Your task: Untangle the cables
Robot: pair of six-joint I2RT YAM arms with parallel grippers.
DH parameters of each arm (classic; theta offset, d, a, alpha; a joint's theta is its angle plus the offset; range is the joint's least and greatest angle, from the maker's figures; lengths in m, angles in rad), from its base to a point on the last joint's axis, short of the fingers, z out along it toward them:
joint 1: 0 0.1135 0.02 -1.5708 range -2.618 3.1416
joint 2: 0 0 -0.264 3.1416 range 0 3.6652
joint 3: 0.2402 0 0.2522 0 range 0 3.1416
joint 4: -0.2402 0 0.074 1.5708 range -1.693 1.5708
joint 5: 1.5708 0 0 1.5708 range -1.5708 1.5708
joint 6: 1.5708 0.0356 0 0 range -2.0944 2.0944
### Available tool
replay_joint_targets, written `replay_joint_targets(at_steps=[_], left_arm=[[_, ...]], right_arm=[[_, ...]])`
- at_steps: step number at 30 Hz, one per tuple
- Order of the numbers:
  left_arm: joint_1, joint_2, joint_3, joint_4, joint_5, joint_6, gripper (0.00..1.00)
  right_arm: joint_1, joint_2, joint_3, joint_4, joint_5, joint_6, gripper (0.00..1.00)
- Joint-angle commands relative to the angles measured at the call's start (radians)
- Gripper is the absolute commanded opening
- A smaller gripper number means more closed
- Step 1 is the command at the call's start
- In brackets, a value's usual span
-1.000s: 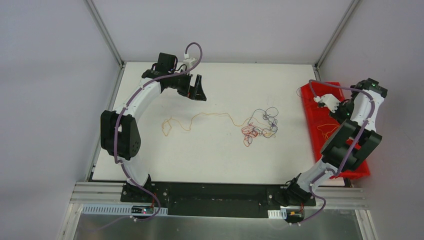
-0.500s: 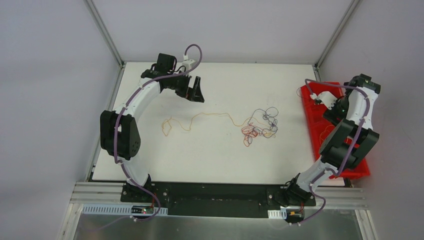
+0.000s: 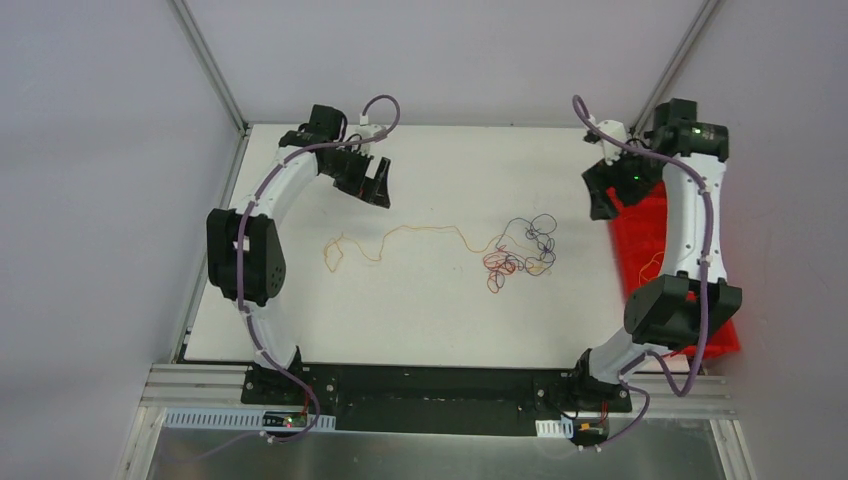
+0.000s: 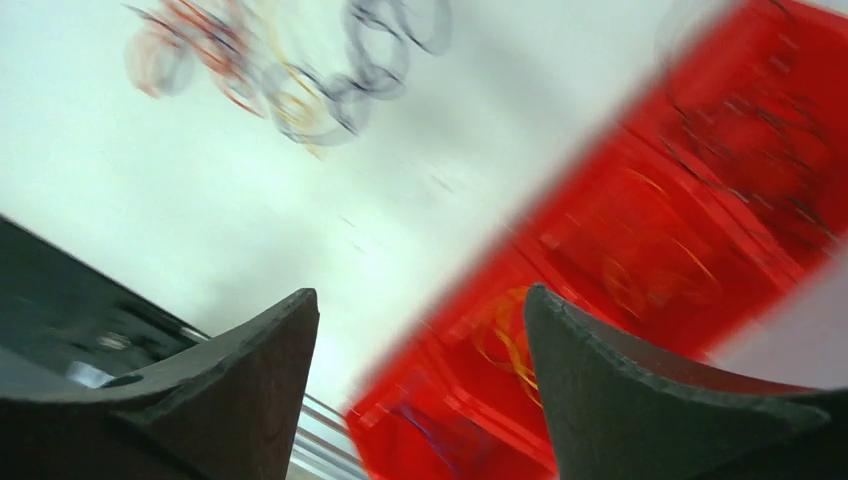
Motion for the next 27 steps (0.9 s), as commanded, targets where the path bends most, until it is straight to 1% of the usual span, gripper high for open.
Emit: replay_joint_targets(at_steps=[1, 3, 8, 10, 13, 16, 20, 23, 25, 27], left_arm=[[-0.001, 0.104, 0.110, -0.174, -0.108, 0.119, 0.91], [-0.001, 0.118, 0.114, -0.237, -0.128, 0.153, 0.88], [0.007, 0.091, 0.014, -0.323, -0.162, 0.333, 0.87], [0.037, 0.079, -0.020, -0.341, -0.177, 0.381, 0.85], [0.116, 0.060, -0.054, -0.345, -0.154, 0.390, 0.84], [0.181, 0.043, -0.083, -0.344, -0.122, 0.390, 0.84], [0.261, 0.028, -0.121, -0.343, -0.109, 0.394, 0.86], [0.302, 0.026, -0.140, -0.339, -0.096, 0.386, 0.87], [0.322, 0.018, -0.161, -0.325, -0.089, 0.379, 0.87], [0.332, 0.012, -0.181, -0.309, -0.089, 0.376, 0.87]], right_arm=[[0.140, 0.020, -0.052, 0.038, -0.201, 0.386, 0.78], [0.192, 0.033, -0.103, 0.116, -0.230, 0.466, 0.78], [0.348, 0.080, -0.222, 0.404, -0.257, 0.641, 0.75], [0.420, 0.129, -0.238, 0.499, -0.247, 0.710, 0.73], [0.516, 0.235, -0.201, 0.590, -0.220, 0.783, 0.69], [0.592, 0.343, -0.142, 0.629, -0.201, 0.811, 0.69], [0.661, 0.465, -0.082, 0.647, -0.137, 0.785, 0.69], [0.682, 0.540, -0.043, 0.632, -0.095, 0.751, 0.68], [0.691, 0.569, -0.046, 0.635, -0.081, 0.731, 0.68], [0.701, 0.582, -0.058, 0.640, -0.072, 0.712, 0.63]])
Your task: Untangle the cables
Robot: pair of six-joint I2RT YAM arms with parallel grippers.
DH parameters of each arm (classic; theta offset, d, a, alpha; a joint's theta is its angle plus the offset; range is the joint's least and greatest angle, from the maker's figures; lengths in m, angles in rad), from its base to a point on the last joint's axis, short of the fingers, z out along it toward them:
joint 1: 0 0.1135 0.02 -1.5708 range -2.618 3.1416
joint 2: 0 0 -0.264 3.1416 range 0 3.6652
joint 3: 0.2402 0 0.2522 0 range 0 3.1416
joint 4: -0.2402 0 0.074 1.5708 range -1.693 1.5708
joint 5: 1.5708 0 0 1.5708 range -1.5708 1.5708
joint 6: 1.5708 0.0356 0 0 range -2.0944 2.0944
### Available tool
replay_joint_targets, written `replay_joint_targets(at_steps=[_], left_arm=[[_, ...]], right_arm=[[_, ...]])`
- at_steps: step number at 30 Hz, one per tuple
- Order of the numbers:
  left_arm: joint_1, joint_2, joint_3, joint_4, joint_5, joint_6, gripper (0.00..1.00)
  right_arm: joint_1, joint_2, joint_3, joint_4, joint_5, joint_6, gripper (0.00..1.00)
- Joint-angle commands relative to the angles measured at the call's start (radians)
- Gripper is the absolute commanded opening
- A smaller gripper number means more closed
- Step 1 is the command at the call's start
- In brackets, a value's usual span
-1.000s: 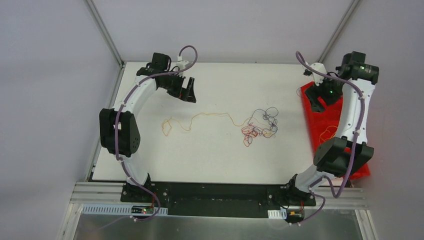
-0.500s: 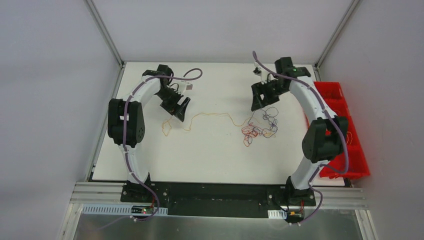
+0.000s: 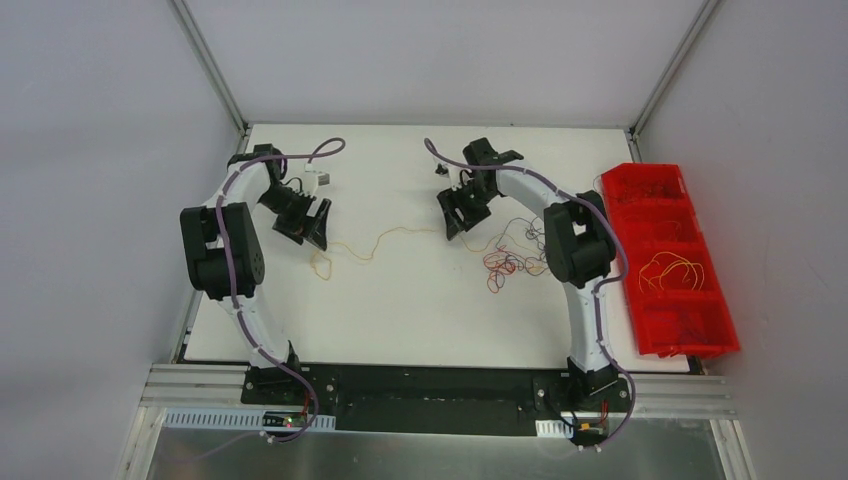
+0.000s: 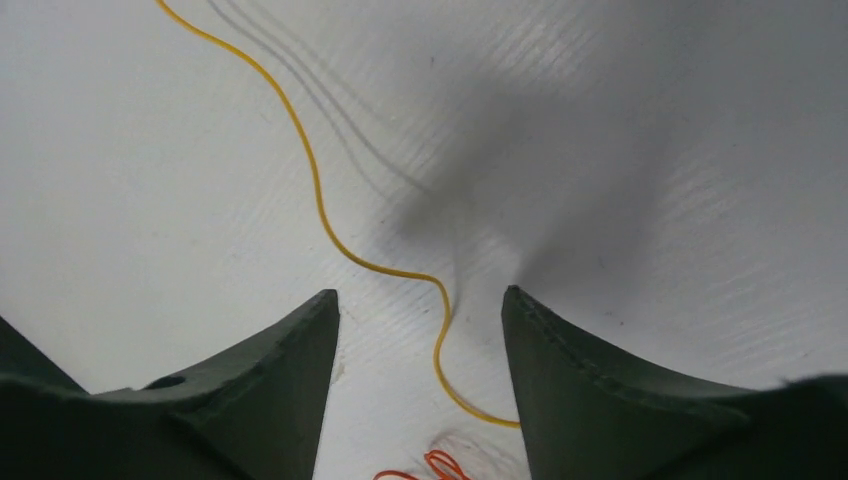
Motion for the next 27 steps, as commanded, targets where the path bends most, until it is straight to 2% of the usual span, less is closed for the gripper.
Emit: replay_joint_targets(at_steps=[1, 5, 6, 7, 9, 11, 15, 21, 27], left_arm=[[0.017, -0.060, -0.046, 0.000, 0.043, 0.019, 0.86], [0.016, -0.074, -0.086, 0.036, 0.084, 0.007, 0.84], [0.015, -0.076, -0.096, 0.047, 0.099, 0.001, 0.83], [0.015, -0.076, -0.104, 0.056, 0.112, -0.002, 0.82], [0.014, -0.075, -0.110, 0.064, 0.128, -0.015, 0.79], [0.014, -0.076, -0.110, 0.067, 0.156, -0.028, 0.74], [0.014, -0.092, -0.109, 0.081, 0.256, -0.069, 0.53], [0.005, -0.123, -0.113, 0.118, 0.374, -0.151, 0.18], [-0.018, -0.166, -0.121, 0.151, 0.420, -0.215, 0.01]], right_arm=[[0.013, 0.021, 0.017, 0.017, 0.056, -0.046, 0.57], [0.047, 0.047, 0.048, -0.006, 0.065, -0.077, 0.23], [0.052, 0.049, 0.064, -0.005, 0.058, -0.075, 0.07], [0.059, 0.052, 0.093, -0.017, 0.052, -0.073, 0.00], [0.061, 0.056, 0.178, -0.062, 0.003, -0.050, 0.00], [0.052, 0.023, 0.244, -0.076, -0.126, 0.002, 0.00], [0.053, -0.126, 0.247, 0.042, -0.333, 0.141, 0.00], [0.087, -0.208, 0.316, 0.024, -0.352, 0.234, 0.00], [0.088, -0.336, 0.274, 0.048, -0.353, 0.254, 0.00]])
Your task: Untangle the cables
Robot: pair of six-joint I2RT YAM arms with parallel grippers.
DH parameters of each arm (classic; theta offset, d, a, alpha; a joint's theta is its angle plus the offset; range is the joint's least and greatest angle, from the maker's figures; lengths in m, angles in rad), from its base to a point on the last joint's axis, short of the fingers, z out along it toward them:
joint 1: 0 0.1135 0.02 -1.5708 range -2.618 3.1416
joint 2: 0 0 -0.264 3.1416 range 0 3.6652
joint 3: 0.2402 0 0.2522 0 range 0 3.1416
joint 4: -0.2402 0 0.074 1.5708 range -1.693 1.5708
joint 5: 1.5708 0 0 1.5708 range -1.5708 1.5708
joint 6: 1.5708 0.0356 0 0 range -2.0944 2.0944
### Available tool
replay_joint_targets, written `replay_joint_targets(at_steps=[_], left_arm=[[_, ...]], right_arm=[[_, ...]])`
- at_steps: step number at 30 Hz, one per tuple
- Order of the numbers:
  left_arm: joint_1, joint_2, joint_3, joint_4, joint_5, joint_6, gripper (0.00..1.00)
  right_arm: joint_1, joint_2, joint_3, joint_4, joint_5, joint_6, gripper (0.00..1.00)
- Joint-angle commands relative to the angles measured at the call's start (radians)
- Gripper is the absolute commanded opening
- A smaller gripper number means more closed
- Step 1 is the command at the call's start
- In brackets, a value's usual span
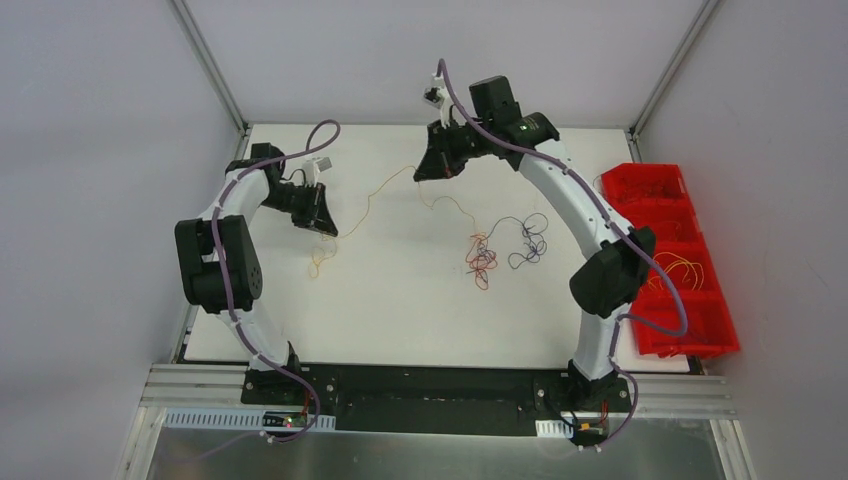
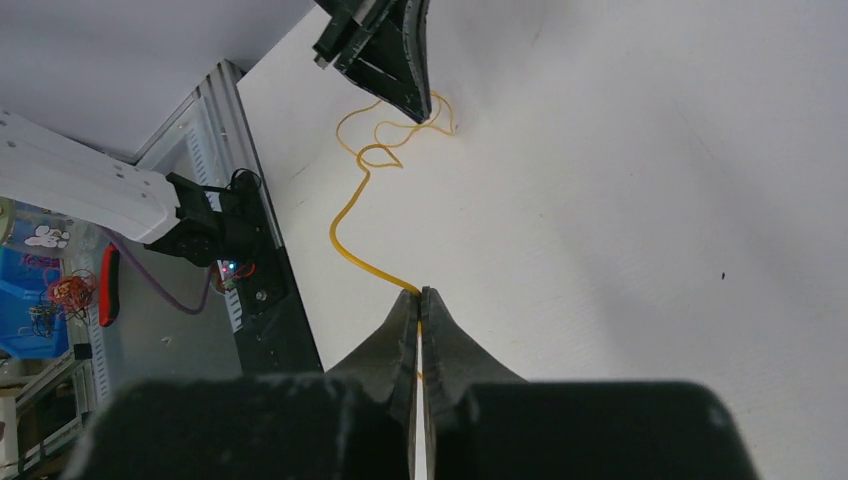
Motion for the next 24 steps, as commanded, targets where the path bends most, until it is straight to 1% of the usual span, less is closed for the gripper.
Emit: replay_joint_targets(at_steps=[1, 3, 7, 10, 12, 14, 15, 16, 20, 23, 24], left_arm=[[-0.023, -0.076, -0.021, 0.025, 0.093, -0.058, 0.00], [-0.031, -0.089, -0.030, 0.034, 0.102, -0.071, 0.00], [-0.048, -0.110, -0.029, 0.048, 0.117, -0.091, 0.00], [-0.072, -0.119, -0.022, 0.059, 0.135, -0.112, 0.00], [-0.101, -0.122, -0.012, 0.064, 0.142, -0.118, 0.00], [-0.124, -0.125, -0.003, 0.067, 0.139, -0.128, 0.00], [-0.146, -0.126, -0.002, 0.071, 0.140, -0.134, 0.00], [-0.160, -0.129, -0.001, 0.074, 0.140, -0.141, 0.00], [-0.174, -0.146, 0.002, 0.092, 0.138, -0.167, 0.00], [-0.174, -0.151, 0.012, 0.100, 0.138, -0.180, 0.00], [-0.174, -0.150, 0.015, 0.100, 0.136, -0.180, 0.00]], right_arm=[[0.003, -0.127, -0.007, 0.028, -0.036, 0.053, 0.00], [0.000, -0.165, -0.006, 0.042, -0.023, 0.064, 0.00], [-0.004, -0.209, 0.003, 0.046, -0.048, 0.082, 0.00], [-0.004, -0.223, -0.052, 0.067, -0.040, 0.084, 0.00], [-0.006, -0.219, -0.084, 0.084, -0.061, 0.118, 0.00], [-0.004, -0.222, -0.077, 0.145, -0.093, 0.188, 0.00], [-0.001, -0.230, -0.062, 0.186, -0.095, 0.231, 0.00], [0.001, -0.235, -0.033, 0.203, -0.083, 0.236, 0.00], [-0.007, -0.234, 0.166, 0.118, -0.007, 0.186, 0.00], [-0.034, -0.252, 0.301, 0.130, 0.014, 0.205, 0.00], [-0.034, -0.263, 0.308, 0.132, 0.022, 0.188, 0.00]])
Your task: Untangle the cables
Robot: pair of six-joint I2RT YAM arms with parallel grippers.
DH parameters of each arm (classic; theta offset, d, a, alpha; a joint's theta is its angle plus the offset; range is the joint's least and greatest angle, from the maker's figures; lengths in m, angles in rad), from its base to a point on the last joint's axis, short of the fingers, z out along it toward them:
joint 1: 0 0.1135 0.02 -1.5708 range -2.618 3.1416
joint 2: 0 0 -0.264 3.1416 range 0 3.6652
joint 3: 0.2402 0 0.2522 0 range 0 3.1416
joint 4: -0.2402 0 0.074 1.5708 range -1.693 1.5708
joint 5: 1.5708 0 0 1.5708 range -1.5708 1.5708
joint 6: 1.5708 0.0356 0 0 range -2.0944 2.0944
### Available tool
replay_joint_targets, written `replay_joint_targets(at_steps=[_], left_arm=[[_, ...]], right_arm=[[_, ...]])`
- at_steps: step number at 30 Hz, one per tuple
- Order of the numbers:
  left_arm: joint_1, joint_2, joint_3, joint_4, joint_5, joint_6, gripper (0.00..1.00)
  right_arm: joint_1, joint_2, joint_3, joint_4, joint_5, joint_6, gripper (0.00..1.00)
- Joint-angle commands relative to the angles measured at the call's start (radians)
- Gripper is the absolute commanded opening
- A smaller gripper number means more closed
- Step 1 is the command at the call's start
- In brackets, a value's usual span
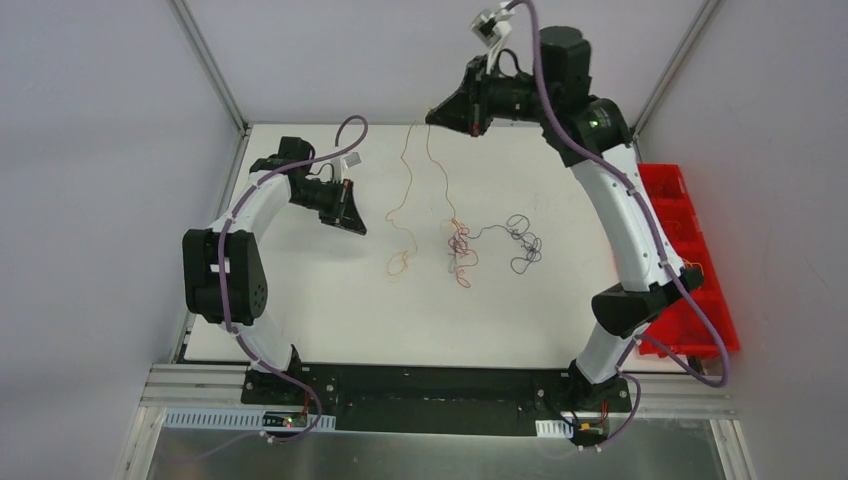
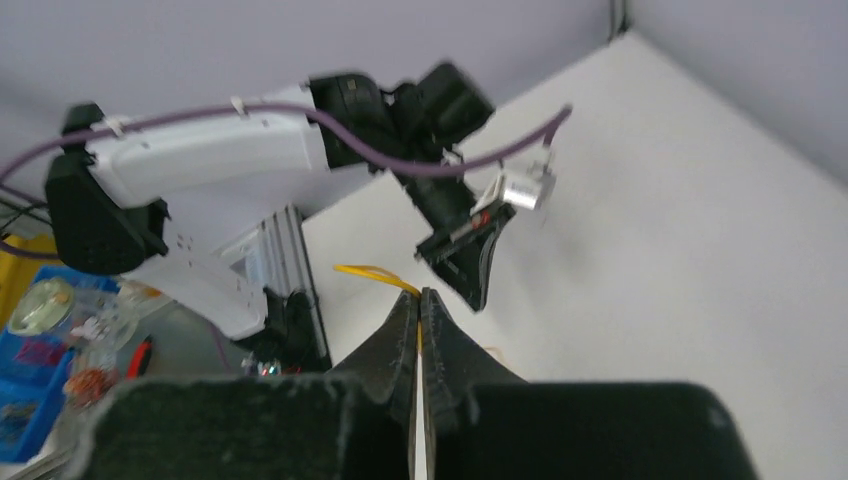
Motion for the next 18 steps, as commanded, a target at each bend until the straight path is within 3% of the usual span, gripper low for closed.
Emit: replay_joint_targets(at_steps=[1, 4, 8, 11, 14, 18], left_arm=[[0.006, -0.055, 0.043, 0.018, 0.031, -0.024, 0.02], [0.006, -0.045, 0.041, 0.023, 0.022, -0.030, 0.13], [0.009, -0.036, 0.034, 0.024, -0.019, -0.040, 0.36], [0.022, -0.042, 0.027, 0.024, -0.058, -0.042, 0.48], [0.046, -0.054, 0.014, 0.024, -0.089, -0.044, 0.53], [0.046, -0.060, 0.001, 0.026, -0.090, -0.038, 0.59]], right_arm=[[-0.022, -0.092, 0.131, 0.064, 0.042, -0.013, 0.00], [-0.022, -0.165, -0.114, 0.087, 0.129, -0.140, 0.00], [-0.024, -0.170, -0.472, -0.021, 0.303, -0.439, 0.00], [-0.049, -0.150, -0.621, -0.090, 0.470, -0.595, 0.00], [-0.153, -0.153, -0.547, -0.134, 0.492, -0.586, 0.00], [-0.261, -0.087, -0.100, -0.270, 0.355, -0.503, 0.00]])
